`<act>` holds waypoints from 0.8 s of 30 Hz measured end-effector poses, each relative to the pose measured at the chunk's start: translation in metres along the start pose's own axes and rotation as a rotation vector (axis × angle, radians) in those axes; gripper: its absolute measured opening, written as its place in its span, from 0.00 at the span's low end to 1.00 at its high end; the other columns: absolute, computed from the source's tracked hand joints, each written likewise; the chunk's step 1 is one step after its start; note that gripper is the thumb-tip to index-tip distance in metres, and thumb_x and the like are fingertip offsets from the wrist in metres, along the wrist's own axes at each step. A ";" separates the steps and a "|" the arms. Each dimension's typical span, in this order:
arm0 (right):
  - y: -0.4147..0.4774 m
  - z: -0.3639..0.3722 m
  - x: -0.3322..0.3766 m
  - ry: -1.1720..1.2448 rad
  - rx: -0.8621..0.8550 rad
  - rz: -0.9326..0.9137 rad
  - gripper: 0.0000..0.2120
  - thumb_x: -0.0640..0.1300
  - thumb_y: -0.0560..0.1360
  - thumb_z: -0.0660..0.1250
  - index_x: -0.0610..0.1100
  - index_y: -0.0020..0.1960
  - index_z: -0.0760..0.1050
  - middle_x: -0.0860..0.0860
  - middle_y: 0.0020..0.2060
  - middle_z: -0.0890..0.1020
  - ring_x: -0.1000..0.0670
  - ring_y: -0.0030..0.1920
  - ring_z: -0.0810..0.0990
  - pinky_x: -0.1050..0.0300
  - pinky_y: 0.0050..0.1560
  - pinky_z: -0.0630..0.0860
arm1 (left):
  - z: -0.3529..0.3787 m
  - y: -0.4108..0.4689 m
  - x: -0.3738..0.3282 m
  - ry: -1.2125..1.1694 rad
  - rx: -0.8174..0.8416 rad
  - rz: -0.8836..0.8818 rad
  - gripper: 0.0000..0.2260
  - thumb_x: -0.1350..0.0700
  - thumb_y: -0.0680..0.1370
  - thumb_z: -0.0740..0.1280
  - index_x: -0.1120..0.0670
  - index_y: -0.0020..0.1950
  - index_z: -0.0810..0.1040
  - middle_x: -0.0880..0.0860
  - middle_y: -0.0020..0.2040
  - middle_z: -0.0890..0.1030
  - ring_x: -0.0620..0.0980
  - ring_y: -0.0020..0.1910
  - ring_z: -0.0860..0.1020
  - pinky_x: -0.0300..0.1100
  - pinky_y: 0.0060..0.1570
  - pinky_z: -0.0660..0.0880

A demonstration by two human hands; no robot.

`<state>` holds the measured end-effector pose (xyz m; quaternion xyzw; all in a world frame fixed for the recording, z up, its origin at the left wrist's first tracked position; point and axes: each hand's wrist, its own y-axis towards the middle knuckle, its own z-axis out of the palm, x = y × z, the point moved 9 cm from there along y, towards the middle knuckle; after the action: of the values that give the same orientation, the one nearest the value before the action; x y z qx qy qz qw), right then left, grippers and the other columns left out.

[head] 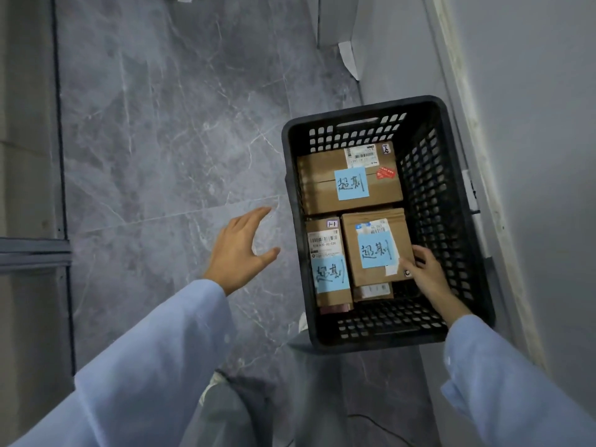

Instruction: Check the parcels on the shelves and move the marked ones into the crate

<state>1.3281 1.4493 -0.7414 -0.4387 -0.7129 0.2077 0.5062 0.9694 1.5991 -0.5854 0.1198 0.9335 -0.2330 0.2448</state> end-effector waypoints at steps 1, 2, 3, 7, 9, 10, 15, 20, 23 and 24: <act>-0.005 0.000 0.005 -0.007 -0.006 -0.008 0.26 0.39 0.78 0.68 0.40 0.74 0.64 0.43 0.71 0.71 0.45 0.68 0.71 0.57 0.53 0.72 | -0.005 -0.003 0.001 -0.011 -0.015 -0.007 0.33 0.45 0.75 0.70 0.48 0.77 0.62 0.49 0.75 0.67 0.52 0.73 0.64 0.51 0.71 0.62; -0.009 0.000 0.012 -0.011 -0.016 -0.015 0.26 0.39 0.79 0.67 0.40 0.74 0.64 0.44 0.70 0.71 0.47 0.66 0.72 0.57 0.52 0.73 | -0.010 -0.007 0.003 -0.024 -0.031 -0.017 0.33 0.46 0.75 0.71 0.48 0.77 0.62 0.48 0.75 0.67 0.52 0.73 0.64 0.50 0.71 0.62; -0.013 -0.001 0.018 -0.019 -0.030 -0.026 0.26 0.39 0.79 0.67 0.40 0.74 0.64 0.43 0.69 0.72 0.49 0.62 0.72 0.54 0.52 0.75 | -0.016 -0.012 0.005 -0.037 -0.047 -0.028 0.32 0.47 0.75 0.71 0.48 0.77 0.62 0.48 0.75 0.67 0.51 0.73 0.64 0.50 0.71 0.62; -0.033 0.014 0.061 -0.133 -0.046 -0.105 0.24 0.42 0.77 0.70 0.43 0.71 0.69 0.42 0.65 0.76 0.45 0.58 0.78 0.51 0.54 0.77 | -0.048 -0.036 0.017 -0.051 -0.113 -0.072 0.31 0.47 0.76 0.70 0.49 0.77 0.63 0.48 0.75 0.66 0.50 0.74 0.63 0.46 0.71 0.59; -0.051 0.037 0.097 -0.218 -0.010 -0.203 0.23 0.46 0.77 0.70 0.46 0.70 0.69 0.45 0.65 0.75 0.45 0.61 0.77 0.51 0.56 0.76 | -0.070 -0.053 0.029 -0.052 -0.154 -0.104 0.31 0.45 0.76 0.70 0.48 0.77 0.63 0.48 0.76 0.66 0.50 0.74 0.63 0.46 0.71 0.59; -0.063 0.053 0.119 -0.270 0.012 -0.263 0.24 0.48 0.78 0.69 0.48 0.71 0.68 0.48 0.67 0.74 0.46 0.65 0.74 0.49 0.61 0.74 | -0.082 -0.064 0.039 -0.056 -0.178 -0.129 0.32 0.42 0.75 0.68 0.48 0.77 0.63 0.48 0.76 0.66 0.50 0.74 0.63 0.48 0.71 0.59; -0.137 0.166 0.221 -0.503 0.175 -0.571 0.25 0.47 0.79 0.67 0.45 0.74 0.67 0.46 0.71 0.69 0.45 0.72 0.67 0.51 0.69 0.64 | -0.149 -0.138 0.100 -0.047 -0.338 -0.278 0.33 0.35 0.74 0.62 0.46 0.77 0.62 0.47 0.77 0.64 0.50 0.74 0.62 0.52 0.73 0.56; -0.242 0.305 0.287 -0.759 0.344 -0.838 0.27 0.52 0.79 0.67 0.45 0.75 0.66 0.46 0.73 0.68 0.44 0.73 0.64 0.49 0.72 0.63 | -0.217 -0.254 0.173 0.049 -0.524 -0.464 0.31 0.40 0.78 0.64 0.47 0.78 0.60 0.47 0.78 0.62 0.51 0.75 0.60 0.48 0.72 0.52; -0.329 0.391 0.313 -0.872 0.405 -1.031 0.30 0.53 0.79 0.66 0.45 0.76 0.64 0.45 0.75 0.66 0.44 0.75 0.63 0.50 0.73 0.58 | -0.255 -0.339 0.221 0.110 -0.609 -0.596 0.31 0.39 0.78 0.63 0.46 0.78 0.59 0.47 0.78 0.60 0.51 0.76 0.59 0.48 0.71 0.53; -0.361 0.419 0.320 -0.897 0.420 -1.106 0.31 0.54 0.78 0.67 0.44 0.77 0.63 0.44 0.75 0.66 0.44 0.75 0.63 0.50 0.74 0.57 | -0.267 -0.369 0.237 0.134 -0.634 -0.639 0.32 0.39 0.78 0.63 0.46 0.79 0.58 0.47 0.79 0.59 0.51 0.76 0.58 0.48 0.71 0.53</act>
<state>0.7662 1.5874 -0.4698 0.2172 -0.9132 0.2139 0.2703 0.5360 1.4386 -0.3614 -0.2403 0.9626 0.0087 0.1244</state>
